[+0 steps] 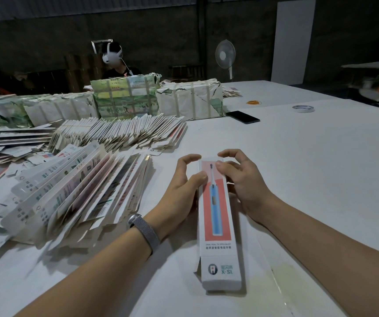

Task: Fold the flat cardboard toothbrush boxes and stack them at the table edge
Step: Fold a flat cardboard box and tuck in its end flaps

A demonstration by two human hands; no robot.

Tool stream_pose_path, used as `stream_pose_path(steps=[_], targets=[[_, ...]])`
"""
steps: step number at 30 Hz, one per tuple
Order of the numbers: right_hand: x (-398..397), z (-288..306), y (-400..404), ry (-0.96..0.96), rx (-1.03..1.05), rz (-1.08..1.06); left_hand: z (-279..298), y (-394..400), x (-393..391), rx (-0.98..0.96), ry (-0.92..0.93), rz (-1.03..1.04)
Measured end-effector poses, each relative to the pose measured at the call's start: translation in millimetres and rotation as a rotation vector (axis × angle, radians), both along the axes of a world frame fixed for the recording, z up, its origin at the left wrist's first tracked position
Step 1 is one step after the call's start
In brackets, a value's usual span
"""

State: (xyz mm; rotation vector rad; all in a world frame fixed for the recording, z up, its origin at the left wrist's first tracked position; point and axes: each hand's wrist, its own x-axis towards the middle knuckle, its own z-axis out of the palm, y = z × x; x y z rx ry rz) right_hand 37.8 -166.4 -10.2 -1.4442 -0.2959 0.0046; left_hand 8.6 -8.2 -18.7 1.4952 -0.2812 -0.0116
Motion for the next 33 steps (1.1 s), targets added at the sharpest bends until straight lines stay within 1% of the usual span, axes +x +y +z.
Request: stream_pose_path(steps=[6,13,20,33], targets=[[1.0,0.9,-1.8,0.051,0.037,0.005,-1.6,0.4,1.1,0.003,0.007,-0.011],[0.6,1.4,-3.7,0.082,0.034,0.000,-2.7,0.3,2.3,0.040,-0.003,-0.006],[-0.7,-0.1,-0.9,0.052,0.020,-0.003,-2.7,1.7,3.0,0.019,-0.012,0.005],[-2.2,3.7,-1.9,0.084,0.041,-0.013,-3.6,2.6,3.3,0.056,-0.037,0.001]])
